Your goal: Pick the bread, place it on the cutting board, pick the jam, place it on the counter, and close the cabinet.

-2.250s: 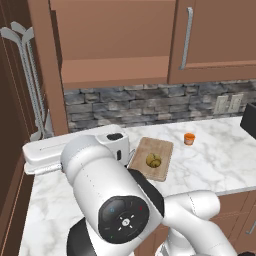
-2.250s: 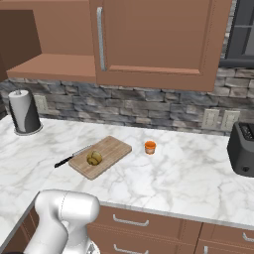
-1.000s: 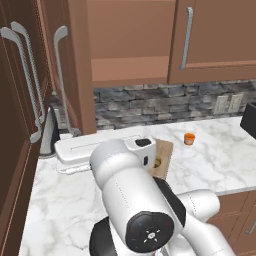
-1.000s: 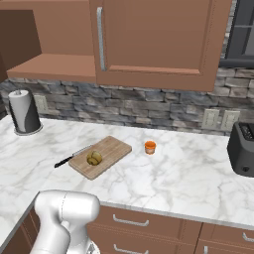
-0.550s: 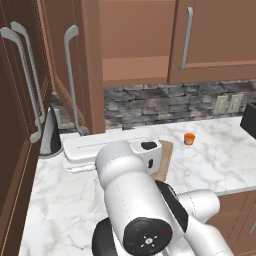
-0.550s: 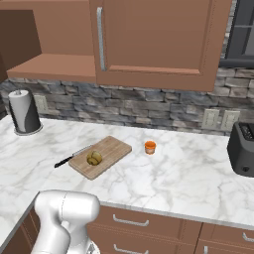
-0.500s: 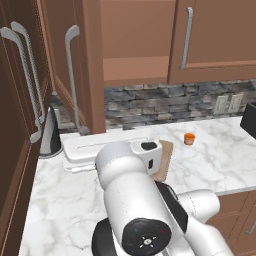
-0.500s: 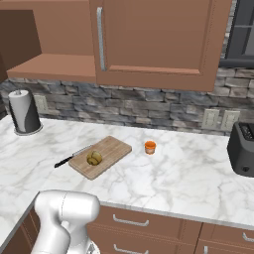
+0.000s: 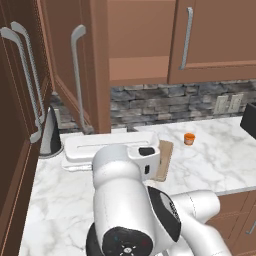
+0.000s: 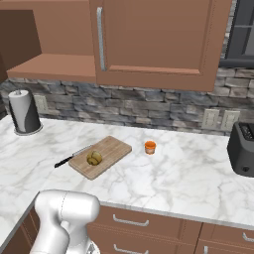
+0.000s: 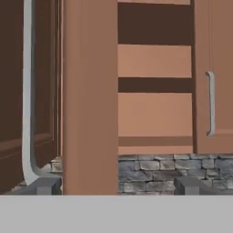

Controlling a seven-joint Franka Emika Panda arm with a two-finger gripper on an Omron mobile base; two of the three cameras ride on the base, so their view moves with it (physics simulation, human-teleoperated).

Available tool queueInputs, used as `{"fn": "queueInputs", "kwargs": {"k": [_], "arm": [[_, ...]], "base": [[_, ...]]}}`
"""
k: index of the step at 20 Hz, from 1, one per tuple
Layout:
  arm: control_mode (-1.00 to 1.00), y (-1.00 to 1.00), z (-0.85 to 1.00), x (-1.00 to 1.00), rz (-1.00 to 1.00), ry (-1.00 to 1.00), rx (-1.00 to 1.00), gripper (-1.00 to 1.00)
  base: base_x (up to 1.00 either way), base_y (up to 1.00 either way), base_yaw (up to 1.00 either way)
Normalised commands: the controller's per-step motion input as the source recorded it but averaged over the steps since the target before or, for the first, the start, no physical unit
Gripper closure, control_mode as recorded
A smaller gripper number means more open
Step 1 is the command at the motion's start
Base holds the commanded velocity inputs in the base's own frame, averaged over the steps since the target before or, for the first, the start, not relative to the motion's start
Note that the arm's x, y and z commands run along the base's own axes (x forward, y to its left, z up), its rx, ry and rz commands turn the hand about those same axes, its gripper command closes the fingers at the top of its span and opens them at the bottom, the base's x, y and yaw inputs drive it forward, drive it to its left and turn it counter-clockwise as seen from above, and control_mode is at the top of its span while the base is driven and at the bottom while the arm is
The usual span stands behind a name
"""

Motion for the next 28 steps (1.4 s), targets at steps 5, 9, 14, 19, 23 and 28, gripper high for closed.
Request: {"fn": "queueInputs", "kwargs": {"k": [5, 9, 14, 19, 23, 28], "arm": [[-1.00, -0.01, -0.02, 0.18, -0.12, -0.02, -0.01, -1.00], [-1.00, -0.04, 0.00, 0.22, -0.12, -0.02, 0.00, -1.00], [-1.00, -0.07, 0.00, 0.24, -0.11, -0.02, 0.00, -1.00], [-1.00, -0.10, 0.00, 0.25, -0.10, -0.03, 0.00, -1.00], [-1.00, -0.11, 0.00, 0.28, -0.07, -0.03, 0.00, -1.00], [-1.00, -0.11, 0.00, 0.28, -0.05, -0.04, 0.00, -1.00]], "base": [[0.00, 0.00, 0.00], [0.00, 0.00, 0.00], [0.00, 0.00, 0.00], [0.00, 0.00, 0.00], [0.00, 0.00, 0.00], [0.00, 0.00, 0.00]]}}
